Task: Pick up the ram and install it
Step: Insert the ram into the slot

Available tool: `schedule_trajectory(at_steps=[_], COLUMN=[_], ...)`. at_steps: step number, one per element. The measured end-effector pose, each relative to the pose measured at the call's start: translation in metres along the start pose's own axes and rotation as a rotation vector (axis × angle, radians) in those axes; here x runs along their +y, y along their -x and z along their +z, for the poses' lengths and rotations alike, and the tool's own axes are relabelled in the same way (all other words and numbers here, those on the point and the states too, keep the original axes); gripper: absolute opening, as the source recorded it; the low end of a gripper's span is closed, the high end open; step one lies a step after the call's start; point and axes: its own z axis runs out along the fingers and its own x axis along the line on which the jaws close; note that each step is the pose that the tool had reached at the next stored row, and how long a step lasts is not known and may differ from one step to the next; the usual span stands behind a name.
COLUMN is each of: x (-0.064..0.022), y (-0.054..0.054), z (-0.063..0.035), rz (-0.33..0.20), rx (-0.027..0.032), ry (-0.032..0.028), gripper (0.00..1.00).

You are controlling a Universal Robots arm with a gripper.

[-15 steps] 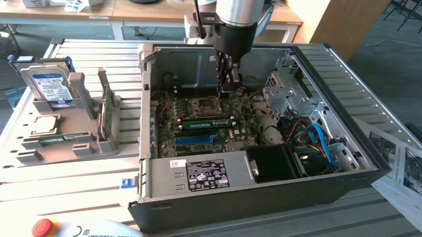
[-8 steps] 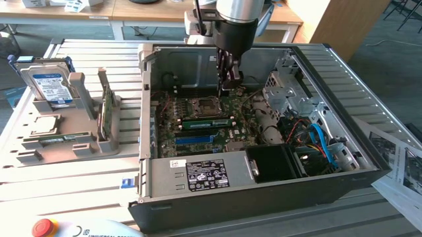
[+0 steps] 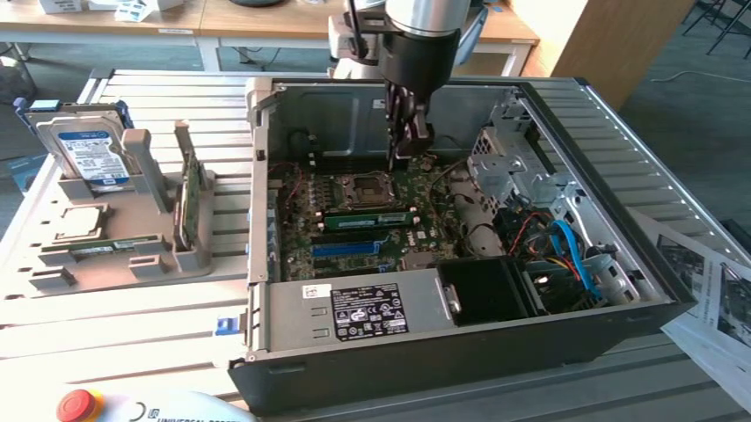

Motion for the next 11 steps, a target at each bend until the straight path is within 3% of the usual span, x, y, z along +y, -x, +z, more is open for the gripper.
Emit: schedule_trajectory(at_steps=[11], x=[-0.0002], y=[0.0], z=[-0.0135], rz=[0.0], rx=[0.0003], ry=[0.0], gripper=[0.25])
